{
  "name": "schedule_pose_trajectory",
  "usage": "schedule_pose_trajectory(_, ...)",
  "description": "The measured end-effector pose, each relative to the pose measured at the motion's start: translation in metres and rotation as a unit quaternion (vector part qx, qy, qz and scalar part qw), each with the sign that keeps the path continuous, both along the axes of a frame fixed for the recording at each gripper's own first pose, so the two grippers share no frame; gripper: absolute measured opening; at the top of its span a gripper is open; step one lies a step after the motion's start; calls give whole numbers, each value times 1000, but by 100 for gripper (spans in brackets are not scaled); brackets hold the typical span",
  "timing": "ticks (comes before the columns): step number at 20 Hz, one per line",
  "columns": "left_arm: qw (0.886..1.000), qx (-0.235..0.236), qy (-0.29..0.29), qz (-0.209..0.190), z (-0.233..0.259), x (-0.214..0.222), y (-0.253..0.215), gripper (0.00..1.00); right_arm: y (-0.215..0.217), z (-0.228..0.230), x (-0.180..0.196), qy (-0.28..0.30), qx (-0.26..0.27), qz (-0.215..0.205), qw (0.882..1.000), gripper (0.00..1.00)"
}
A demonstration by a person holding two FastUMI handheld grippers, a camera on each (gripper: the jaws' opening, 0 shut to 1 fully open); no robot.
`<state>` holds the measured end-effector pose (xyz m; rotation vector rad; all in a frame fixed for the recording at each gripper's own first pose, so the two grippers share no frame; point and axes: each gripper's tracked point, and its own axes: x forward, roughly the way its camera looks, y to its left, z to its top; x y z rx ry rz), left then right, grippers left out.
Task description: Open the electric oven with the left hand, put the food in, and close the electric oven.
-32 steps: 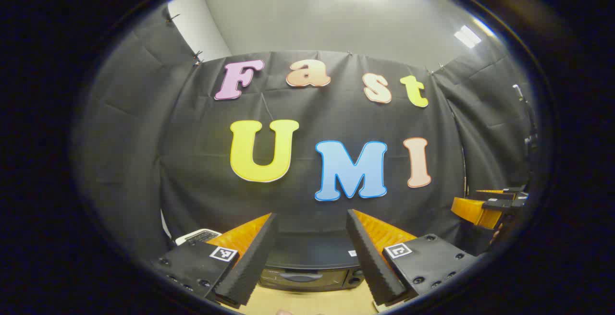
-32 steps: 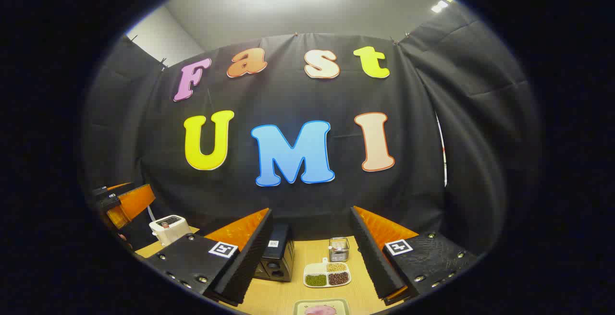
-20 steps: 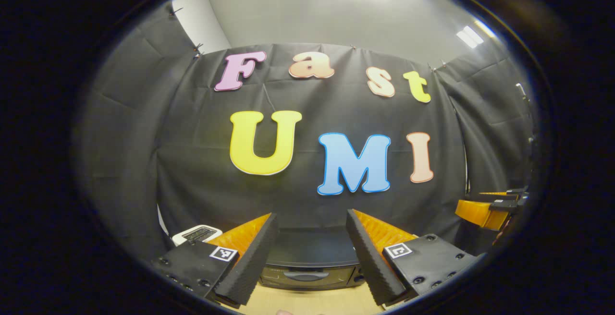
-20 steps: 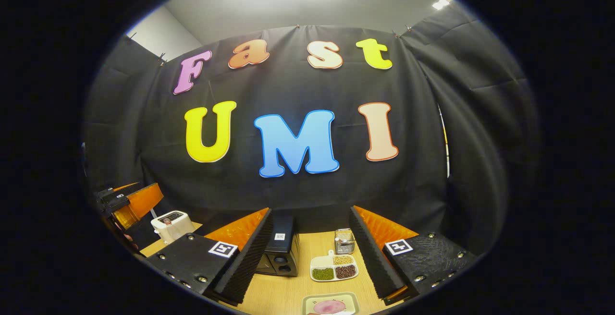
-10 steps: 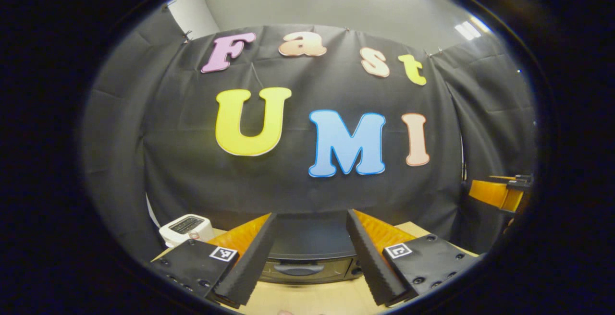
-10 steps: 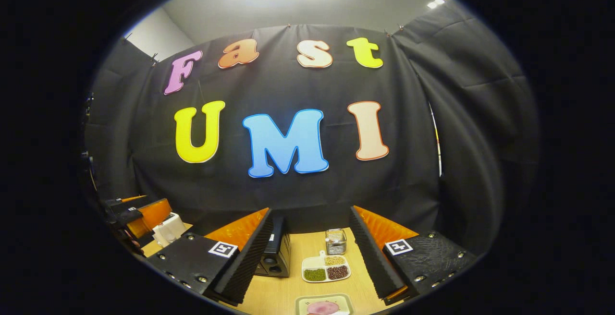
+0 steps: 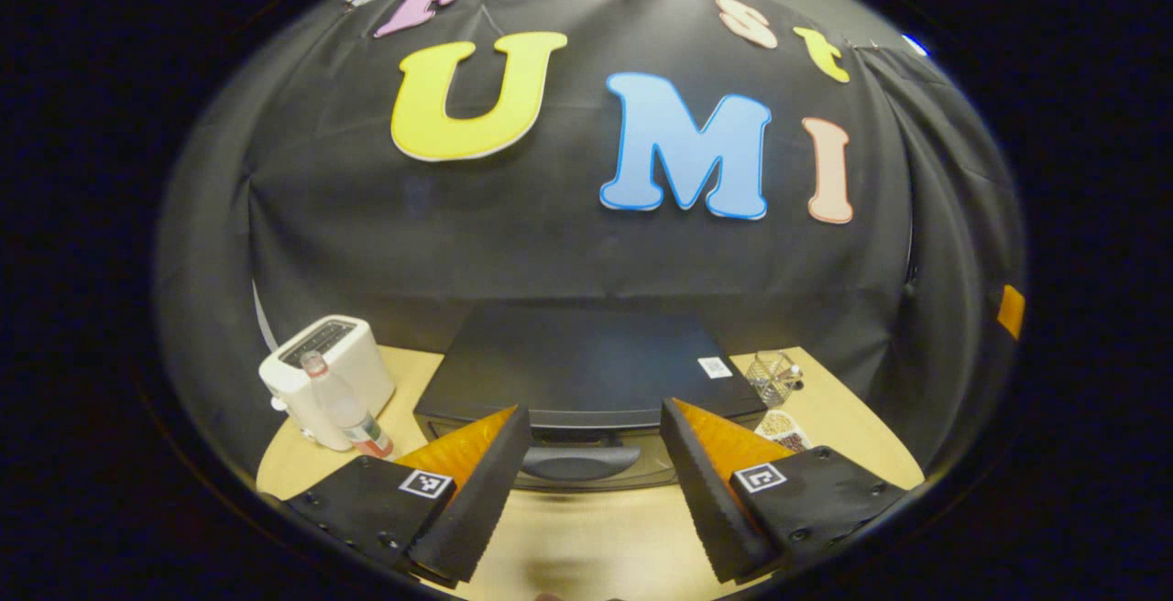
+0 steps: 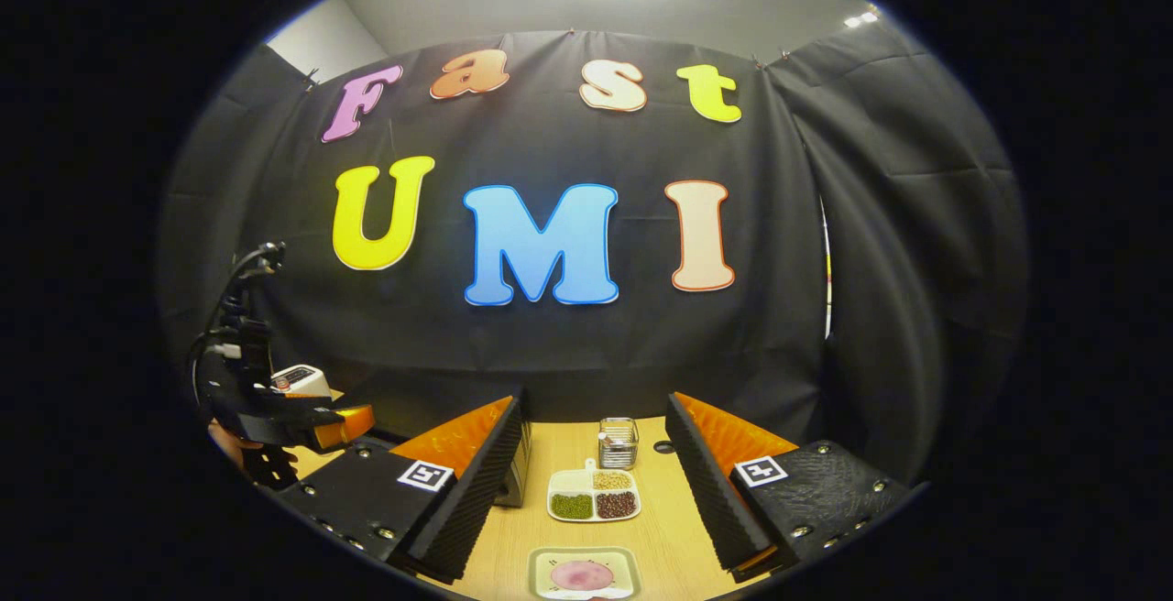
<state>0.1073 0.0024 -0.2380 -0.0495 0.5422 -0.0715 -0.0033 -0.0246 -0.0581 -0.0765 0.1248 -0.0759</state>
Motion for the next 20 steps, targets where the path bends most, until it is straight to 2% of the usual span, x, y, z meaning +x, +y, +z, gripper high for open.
schedule_pose_trajectory(6,999,22,44,3,-53,27,3,96,-11,-7,1,16,-12,-14,1000,96)
schedule_pose_trajectory(7,998,27,50,4,-61,29,5,100,-12,-6,1,17,-15,-16,1000,96)
schedule_pose_trajectory(8,998,28,56,5,-66,29,6,96,-12,-7,1,17,-15,-17,1000,96)
schedule_pose_trajectory(10,998,41,52,6,-70,35,6,96,-11,-8,2,18,-12,-19,1000,96)
schedule_pose_trajectory(11,998,46,51,6,-69,33,7,100,-11,-8,2,19,-12,-21,1000,96)
schedule_pose_trajectory(13,997,63,43,-1,-69,31,8,96,-8,-8,2,19,-15,-20,1000,96)
schedule_pose_trajectory(14,997,57,45,4,-71,31,8,100,-5,-8,2,18,-14,-16,1000,96)
schedule_pose_trajectory(15,998,47,45,11,-72,30,7,96,0,-7,2,17,-15,-11,1000,96)
schedule_pose_trajectory(17,998,46,50,10,-71,24,8,100,6,-3,3,13,-15,-3,1000,96)
schedule_pose_trajectory(18,997,50,51,8,-71,21,8,96,9,-2,2,11,-15,0,1000,96)
schedule_pose_trajectory(20,997,49,53,7,-71,11,7,96,13,0,2,9,-14,5,1000,96)
